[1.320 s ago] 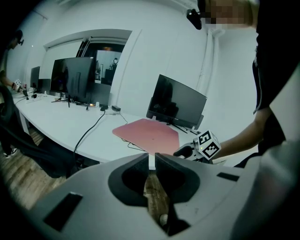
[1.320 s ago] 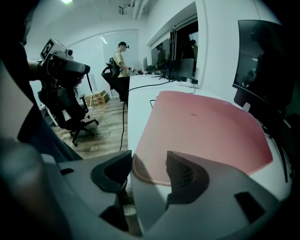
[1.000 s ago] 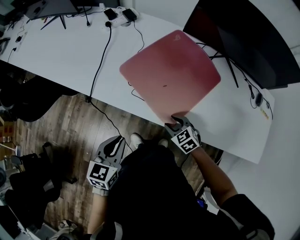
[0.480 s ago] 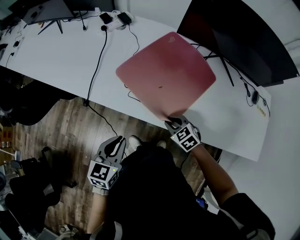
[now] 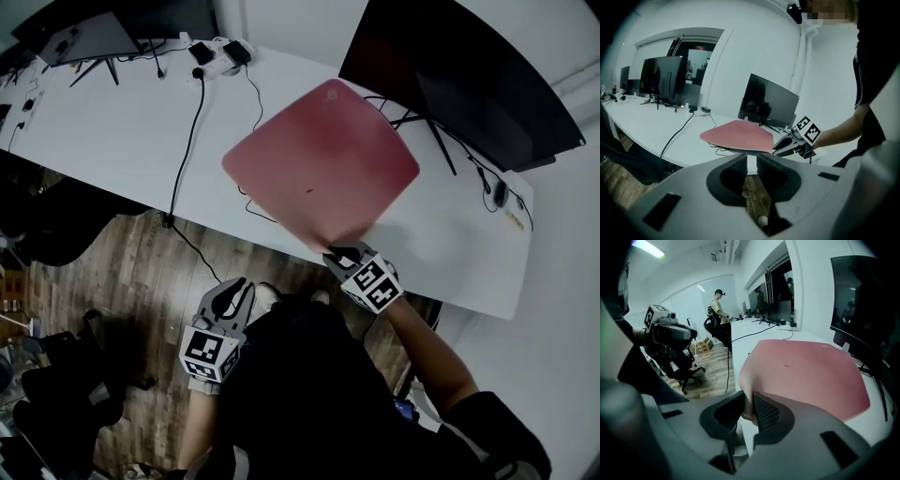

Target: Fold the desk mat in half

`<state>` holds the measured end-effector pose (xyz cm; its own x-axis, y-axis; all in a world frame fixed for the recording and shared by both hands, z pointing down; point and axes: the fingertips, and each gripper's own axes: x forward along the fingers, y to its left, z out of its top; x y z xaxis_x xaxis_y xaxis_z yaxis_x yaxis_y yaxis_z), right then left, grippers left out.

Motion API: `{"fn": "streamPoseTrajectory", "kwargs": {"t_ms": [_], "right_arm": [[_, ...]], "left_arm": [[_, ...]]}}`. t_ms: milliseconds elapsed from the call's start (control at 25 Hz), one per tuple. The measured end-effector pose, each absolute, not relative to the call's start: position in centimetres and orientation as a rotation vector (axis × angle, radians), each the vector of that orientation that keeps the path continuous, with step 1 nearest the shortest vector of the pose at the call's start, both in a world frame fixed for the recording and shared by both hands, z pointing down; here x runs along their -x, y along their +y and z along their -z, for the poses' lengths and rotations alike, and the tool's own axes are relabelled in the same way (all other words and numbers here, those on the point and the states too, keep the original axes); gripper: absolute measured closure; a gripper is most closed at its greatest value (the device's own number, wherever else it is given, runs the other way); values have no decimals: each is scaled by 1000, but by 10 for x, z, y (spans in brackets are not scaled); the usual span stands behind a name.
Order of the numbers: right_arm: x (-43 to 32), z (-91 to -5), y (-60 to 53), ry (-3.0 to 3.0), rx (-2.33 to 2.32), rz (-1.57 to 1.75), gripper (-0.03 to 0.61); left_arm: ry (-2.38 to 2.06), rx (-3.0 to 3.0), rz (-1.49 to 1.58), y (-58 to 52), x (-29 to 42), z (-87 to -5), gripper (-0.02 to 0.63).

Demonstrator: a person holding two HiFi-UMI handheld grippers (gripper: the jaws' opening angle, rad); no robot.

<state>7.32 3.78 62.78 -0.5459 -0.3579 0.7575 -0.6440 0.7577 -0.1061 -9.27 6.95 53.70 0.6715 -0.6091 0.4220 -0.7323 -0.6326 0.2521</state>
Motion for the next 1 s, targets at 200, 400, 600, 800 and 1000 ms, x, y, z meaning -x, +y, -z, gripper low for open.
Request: {"fn": "streamPoseTrajectory", "kwargs": {"t_ms": [200, 400, 600, 800, 1000], "right_arm": [[-71, -614, 47, -2209, -734, -514, 503], [-65, -600, 64, -2223, -706, -541, 503], [-62, -584, 78, -2236, -700, -573, 505], [-65, -575, 96, -2231, -691, -601, 506], [-65, -565, 114, -2239, -685, -638, 506]], "left_arm": [[-1025, -2502, -421, 64, 84, -538, 549], [-980, -2515, -445, 60, 75, -541, 529], [-925, -2564, -484, 55, 66, -547, 505], [-869, -2621, -527, 51, 56, -550, 487], [-791, -2670, -625, 52, 45, -558, 451]]}}
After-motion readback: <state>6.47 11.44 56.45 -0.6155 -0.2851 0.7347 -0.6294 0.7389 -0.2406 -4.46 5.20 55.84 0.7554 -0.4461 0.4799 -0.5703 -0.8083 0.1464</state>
